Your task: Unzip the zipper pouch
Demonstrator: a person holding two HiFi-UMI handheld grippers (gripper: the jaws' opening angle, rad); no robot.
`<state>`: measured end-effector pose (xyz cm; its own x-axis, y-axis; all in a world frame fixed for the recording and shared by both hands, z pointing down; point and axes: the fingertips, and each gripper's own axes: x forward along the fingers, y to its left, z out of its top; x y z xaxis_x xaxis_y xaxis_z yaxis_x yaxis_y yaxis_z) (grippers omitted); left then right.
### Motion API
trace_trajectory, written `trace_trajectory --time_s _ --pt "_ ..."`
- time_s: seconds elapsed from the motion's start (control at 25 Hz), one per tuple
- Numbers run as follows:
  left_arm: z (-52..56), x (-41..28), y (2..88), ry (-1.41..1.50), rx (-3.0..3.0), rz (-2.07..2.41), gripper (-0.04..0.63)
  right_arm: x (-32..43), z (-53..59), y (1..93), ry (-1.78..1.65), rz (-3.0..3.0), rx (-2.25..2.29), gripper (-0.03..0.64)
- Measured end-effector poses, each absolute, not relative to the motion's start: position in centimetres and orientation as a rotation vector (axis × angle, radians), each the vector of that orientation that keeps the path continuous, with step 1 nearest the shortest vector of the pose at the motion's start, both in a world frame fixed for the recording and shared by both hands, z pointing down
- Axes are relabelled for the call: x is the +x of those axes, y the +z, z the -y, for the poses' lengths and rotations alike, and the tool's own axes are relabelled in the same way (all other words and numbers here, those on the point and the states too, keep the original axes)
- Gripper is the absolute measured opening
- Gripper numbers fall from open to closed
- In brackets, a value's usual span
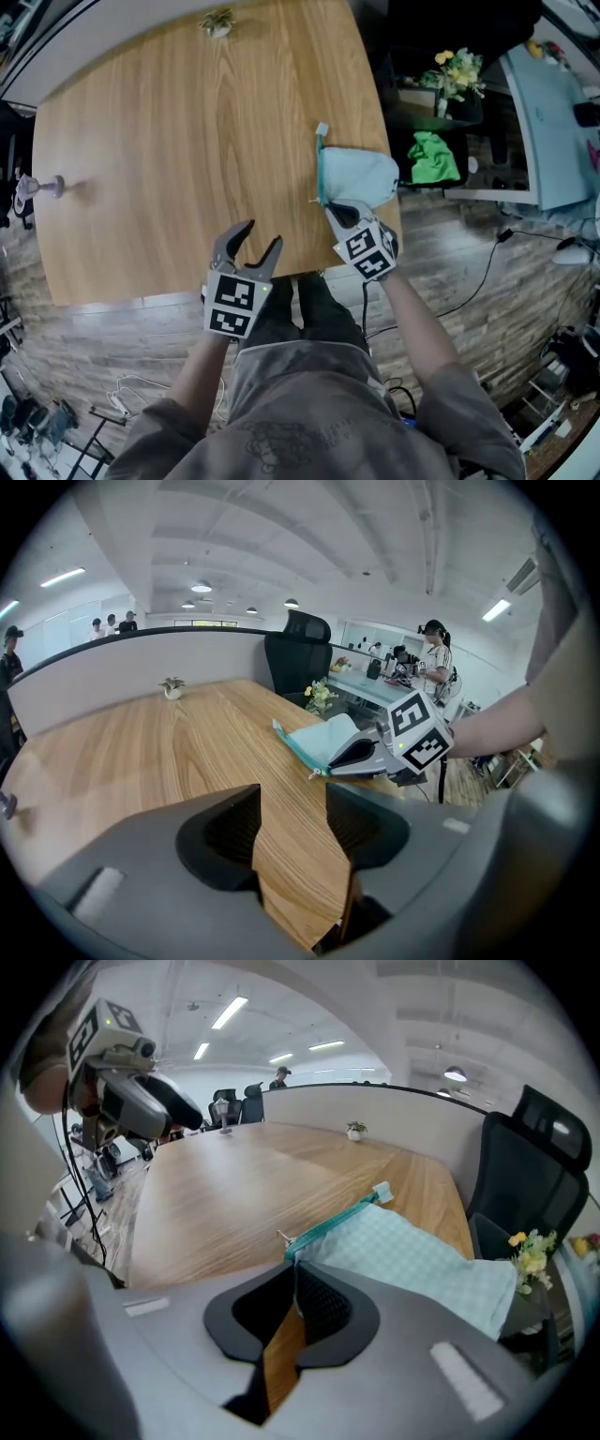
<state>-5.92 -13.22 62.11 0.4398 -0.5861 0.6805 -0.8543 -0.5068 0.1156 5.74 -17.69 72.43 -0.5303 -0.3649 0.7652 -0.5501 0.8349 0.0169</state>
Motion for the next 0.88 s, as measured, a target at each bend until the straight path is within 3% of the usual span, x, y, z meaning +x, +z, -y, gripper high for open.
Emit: trace_trajectory --time_s 0.28,0.88 --pt "14.2 -6.7 59.8 0.790 2.285 1.257 0.210 4.8 18.7 64.9 0.403 2.387 0.725 0.020" --pt "18.4 -8.4 43.1 0.595 2.523 1.408 0.210 3.9 19.1 42.5 0.135 2.650 0.840 0.020"
